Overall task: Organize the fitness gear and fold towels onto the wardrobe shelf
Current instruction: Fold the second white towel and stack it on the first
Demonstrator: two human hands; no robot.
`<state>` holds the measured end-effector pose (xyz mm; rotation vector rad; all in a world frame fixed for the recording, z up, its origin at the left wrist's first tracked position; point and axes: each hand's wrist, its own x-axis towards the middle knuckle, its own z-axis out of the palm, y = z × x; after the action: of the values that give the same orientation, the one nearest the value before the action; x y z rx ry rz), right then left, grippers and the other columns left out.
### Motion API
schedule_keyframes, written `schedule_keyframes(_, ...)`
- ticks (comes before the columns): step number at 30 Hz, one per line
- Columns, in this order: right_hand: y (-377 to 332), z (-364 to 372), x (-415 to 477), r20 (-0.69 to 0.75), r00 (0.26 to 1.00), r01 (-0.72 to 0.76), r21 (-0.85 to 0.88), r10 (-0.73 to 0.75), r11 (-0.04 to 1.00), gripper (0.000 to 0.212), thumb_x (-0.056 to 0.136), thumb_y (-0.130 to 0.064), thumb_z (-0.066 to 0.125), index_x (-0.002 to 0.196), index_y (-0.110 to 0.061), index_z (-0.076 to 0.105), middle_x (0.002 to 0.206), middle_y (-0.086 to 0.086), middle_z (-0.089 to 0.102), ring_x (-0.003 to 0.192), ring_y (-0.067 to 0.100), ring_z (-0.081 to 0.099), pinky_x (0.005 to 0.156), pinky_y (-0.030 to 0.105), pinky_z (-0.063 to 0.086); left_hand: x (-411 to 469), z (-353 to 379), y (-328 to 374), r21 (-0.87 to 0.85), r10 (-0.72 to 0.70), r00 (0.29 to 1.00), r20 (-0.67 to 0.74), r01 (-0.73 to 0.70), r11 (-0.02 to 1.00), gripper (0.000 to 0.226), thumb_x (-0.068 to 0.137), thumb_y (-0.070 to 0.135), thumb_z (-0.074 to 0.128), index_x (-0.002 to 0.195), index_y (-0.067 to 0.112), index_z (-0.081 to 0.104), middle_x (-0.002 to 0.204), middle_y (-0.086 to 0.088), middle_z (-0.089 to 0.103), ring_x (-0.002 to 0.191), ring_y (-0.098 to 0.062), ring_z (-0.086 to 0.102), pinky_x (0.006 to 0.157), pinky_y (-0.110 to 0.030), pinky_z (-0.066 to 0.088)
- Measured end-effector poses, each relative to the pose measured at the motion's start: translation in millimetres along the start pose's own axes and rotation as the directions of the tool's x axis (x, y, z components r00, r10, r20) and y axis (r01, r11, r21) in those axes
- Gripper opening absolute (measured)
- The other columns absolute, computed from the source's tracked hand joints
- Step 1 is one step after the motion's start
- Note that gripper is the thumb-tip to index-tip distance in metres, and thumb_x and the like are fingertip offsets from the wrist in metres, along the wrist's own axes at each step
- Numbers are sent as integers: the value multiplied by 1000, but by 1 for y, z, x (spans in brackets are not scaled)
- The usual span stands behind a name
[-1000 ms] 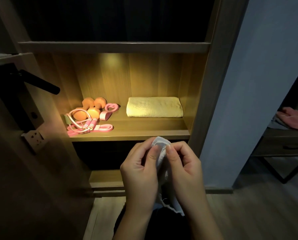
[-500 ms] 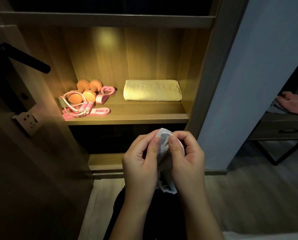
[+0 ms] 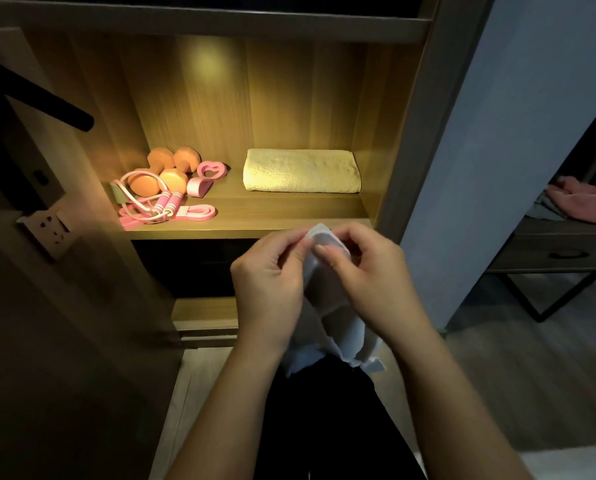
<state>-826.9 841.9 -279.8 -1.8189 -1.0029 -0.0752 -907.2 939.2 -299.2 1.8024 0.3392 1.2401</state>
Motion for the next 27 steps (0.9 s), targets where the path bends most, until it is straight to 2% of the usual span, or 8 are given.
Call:
schedule_keyframes(4, -1, -6, 39, 70, 995, 77, -126, -69, 989, 7, 95, -18, 57, 88, -16, 57, 79, -8, 56, 71, 4, 51, 59, 14, 34, 31, 6, -5, -54, -38, 999, 28, 39, 998, 26, 87, 16, 70, 87, 38, 56, 83, 16, 66, 81, -2, 66, 70, -16, 52)
schedule_keyframes(7, -7, -12, 70, 55, 993, 114, -124, -108, 986, 8, 97, -16, 52, 89, -18, 53, 79, -8, 54, 72, 4, 50, 61, 15, 36, 59, 11, -4, 78, 21, 995, 102, -29, 997, 32, 87, 14, 68, 84, 36, 46, 76, 12, 57, 74, 3, 60, 62, -9, 46)
schedule_keyframes(12, -32, -38, 130, 6, 984, 178, -110, -178, 978, 8, 101, -21, 45, 98, -16, 49, 85, -9, 52, 77, 4, 51, 62, 18, 41, 113, 16, 5, 257, -38, 972, 234, -24, 966, 18, 82, 15, 67, 84, 28, 54, 78, 15, 59, 69, 0, 57, 53, -8, 41)
schedule_keyframes(16, -58, -66, 170, -19, 974, 222, -121, -226, 967, 7, 102, -22, 44, 98, -18, 47, 86, -11, 50, 78, 3, 49, 63, 17, 40, 151, 17, 15, 298, -89, 928, 363, -25, 954, 9, 83, 27, 69, 87, 20, 66, 81, 8, 65, 76, -6, 60, 58, -17, 43)
schedule_keyframes(19, -76, -85, 191, 30, 963, 269, -120, -267, 956, 8, 102, -21, 45, 96, -18, 48, 84, -9, 49, 76, 2, 47, 63, 14, 37, 175, 15, 24, 167, -136, 818, 558, 49, 985, 28, 87, 36, 67, 102, 13, 70, 98, -3, 70, 93, -17, 65, 80, -31, 56)
schedule_keyframes(21, -85, -97, 201, 43, 958, 286, -127, -283, 950, 9, 102, -21, 46, 95, -16, 49, 84, -7, 50, 77, 5, 48, 64, 16, 38, 188, 12, 30, 88, -130, 753, 645, 95, 992, 26, 90, 36, 65, 106, 16, 70, 101, -3, 71, 96, -17, 67, 83, -32, 57)
schedule_keyframes(25, -94, -122, 215, -13, 966, 254, -115, -257, 960, 13, 102, -26, 45, 99, -15, 50, 91, -4, 52, 84, 9, 52, 70, 20, 44, 212, 16, 42, 112, -49, 806, 590, -21, 994, 19, 89, 33, 65, 95, 17, 72, 91, -8, 67, 90, -25, 64, 74, -37, 57)
schedule_keyframes(27, -98, -132, 221, -35, 969, 240, -105, -245, 965, 13, 102, -28, 45, 101, -15, 50, 95, -2, 54, 86, 9, 53, 69, 19, 46, 224, 18, 50, 201, 35, 837, 546, -172, 964, 16, 86, 33, 66, 88, 18, 71, 82, 0, 61, 78, -18, 58, 65, -28, 50)
